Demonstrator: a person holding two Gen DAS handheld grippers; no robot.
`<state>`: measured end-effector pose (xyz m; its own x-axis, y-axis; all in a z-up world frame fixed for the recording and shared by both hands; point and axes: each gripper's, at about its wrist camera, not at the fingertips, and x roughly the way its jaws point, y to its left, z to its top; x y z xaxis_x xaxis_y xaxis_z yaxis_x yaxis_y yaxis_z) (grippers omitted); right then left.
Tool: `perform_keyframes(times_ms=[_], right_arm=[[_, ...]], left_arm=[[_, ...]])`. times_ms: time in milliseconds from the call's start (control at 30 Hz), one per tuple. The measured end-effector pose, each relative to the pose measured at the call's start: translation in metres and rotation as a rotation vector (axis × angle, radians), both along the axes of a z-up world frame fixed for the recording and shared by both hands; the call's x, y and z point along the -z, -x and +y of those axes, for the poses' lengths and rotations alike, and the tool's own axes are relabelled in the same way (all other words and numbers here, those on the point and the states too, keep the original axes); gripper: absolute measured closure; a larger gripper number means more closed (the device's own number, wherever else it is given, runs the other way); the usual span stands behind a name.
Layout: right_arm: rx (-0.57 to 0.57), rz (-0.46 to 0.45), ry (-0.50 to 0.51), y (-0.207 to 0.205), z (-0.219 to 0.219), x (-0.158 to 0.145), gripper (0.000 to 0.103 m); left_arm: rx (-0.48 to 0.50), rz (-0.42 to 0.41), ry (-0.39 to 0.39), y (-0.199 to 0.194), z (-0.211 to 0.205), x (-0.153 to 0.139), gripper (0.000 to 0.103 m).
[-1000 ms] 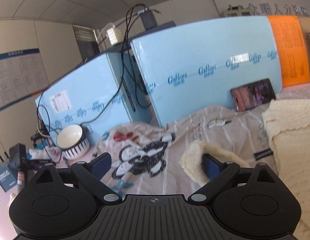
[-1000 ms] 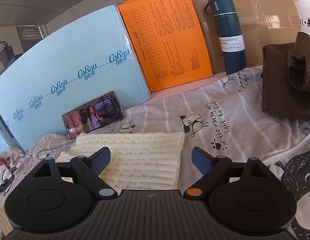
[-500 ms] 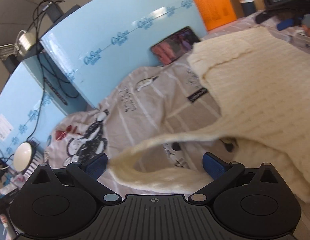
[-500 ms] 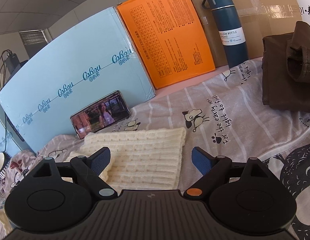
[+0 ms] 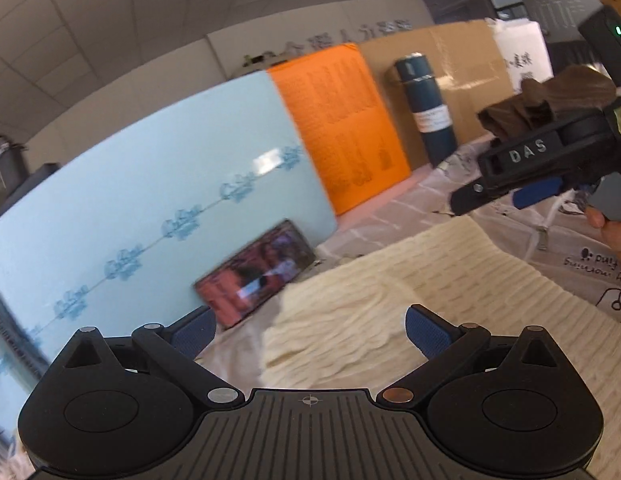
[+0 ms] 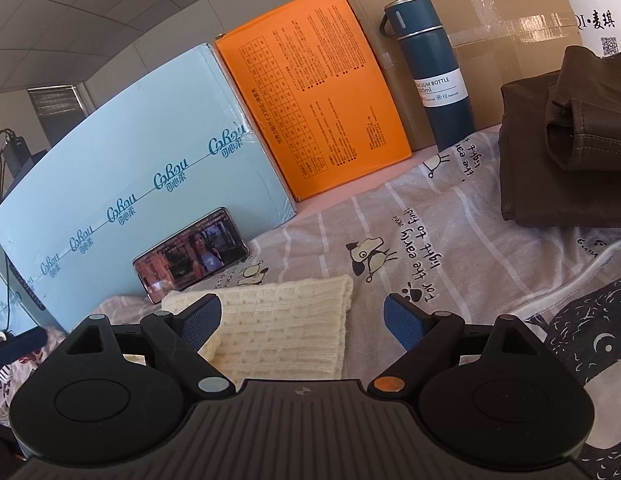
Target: Fold clothes
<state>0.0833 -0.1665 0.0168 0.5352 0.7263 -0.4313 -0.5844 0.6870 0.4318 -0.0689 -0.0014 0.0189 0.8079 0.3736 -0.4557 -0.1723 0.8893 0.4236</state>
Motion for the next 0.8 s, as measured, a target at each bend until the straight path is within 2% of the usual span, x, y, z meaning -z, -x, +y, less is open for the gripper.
perform_keyframes(times_ms=[33, 100, 167, 200, 267, 300, 333, 400, 533, 600, 700, 800], right_arm=[[0.004, 0.006, -0.002, -0.001, -0.002, 0.0, 0.015], [0.013, 0.022, -0.002, -0.003, -0.004, 0.002, 0.015], [0.021, 0.042, 0.002, -0.006, -0.007, 0.004, 0.015], [0.02, 0.05, 0.004, -0.006, -0.007, 0.005, 0.015], [0.015, 0.062, 0.012, -0.007, -0.006, 0.007, 0.015], [0.01, 0.065, 0.016, -0.007, -0.005, 0.008, 0.015], [0.005, 0.068, 0.019, -0.007, -0.004, 0.008, 0.015], [0.003, 0.069, 0.02, -0.007, -0.003, 0.009, 0.015], [0.01, 0.067, 0.027, -0.007, -0.002, 0.01, 0.015], [0.007, 0.069, 0.029, -0.007, -0.001, 0.011, 0.015], [0.006, 0.07, 0.03, -0.007, -0.001, 0.011, 0.015], [0.005, 0.07, 0.033, -0.007, 0.0, 0.012, 0.015]], left_arm=[[0.024, 0.001, -0.002, -0.016, -0.004, 0.002, 0.001], [0.035, 0.028, 0.074, -0.031, 0.006, 0.009, 0.006], [0.042, 0.057, 0.157, -0.045, 0.016, 0.017, 0.025], [0.046, 0.072, 0.198, -0.051, 0.021, 0.02, 0.045], [0.037, 0.06, 0.221, -0.049, 0.029, 0.022, 0.06], [0.032, 0.053, 0.23, -0.048, 0.033, 0.023, 0.079], [0.025, 0.04, 0.227, -0.045, 0.036, 0.022, 0.088], [0.014, -0.006, 0.235, -0.033, 0.043, 0.014, 0.092], [-0.089, -0.103, 0.1, -0.01, 0.051, -0.003, 0.092], [-0.171, -0.135, 0.068, 0.0, 0.067, -0.011, 0.092], [-0.312, -0.15, 0.059, 0.017, 0.095, -0.013, 0.091], [-0.402, -0.092, 0.056, 0.022, 0.116, -0.001, 0.086]])
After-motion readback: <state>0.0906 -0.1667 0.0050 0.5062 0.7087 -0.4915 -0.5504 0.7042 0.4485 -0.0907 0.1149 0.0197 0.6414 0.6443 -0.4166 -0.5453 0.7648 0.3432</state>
